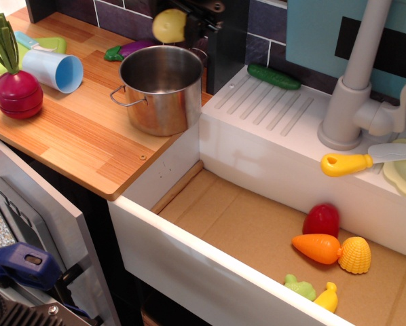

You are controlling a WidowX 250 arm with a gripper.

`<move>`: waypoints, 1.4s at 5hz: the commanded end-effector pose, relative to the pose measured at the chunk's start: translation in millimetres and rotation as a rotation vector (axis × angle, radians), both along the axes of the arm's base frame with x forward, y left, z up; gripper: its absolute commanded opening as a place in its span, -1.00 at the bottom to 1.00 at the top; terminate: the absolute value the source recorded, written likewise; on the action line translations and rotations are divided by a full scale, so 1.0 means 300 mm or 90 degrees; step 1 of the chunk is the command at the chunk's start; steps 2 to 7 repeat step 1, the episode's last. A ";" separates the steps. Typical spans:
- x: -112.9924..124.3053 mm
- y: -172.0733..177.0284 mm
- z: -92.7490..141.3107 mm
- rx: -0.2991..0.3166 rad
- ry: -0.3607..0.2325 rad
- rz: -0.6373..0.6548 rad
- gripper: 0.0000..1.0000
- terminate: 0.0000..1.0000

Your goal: Put potato in pot or pan

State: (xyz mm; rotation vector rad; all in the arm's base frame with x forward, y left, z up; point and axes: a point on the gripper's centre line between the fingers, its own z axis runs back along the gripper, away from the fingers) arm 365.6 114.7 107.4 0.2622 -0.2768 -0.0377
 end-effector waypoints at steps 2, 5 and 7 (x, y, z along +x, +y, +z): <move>0.005 0.007 0.086 0.011 -0.045 0.001 1.00 1.00; 0.005 0.007 0.086 0.011 -0.045 0.001 1.00 1.00; 0.005 0.007 0.086 0.011 -0.045 0.001 1.00 1.00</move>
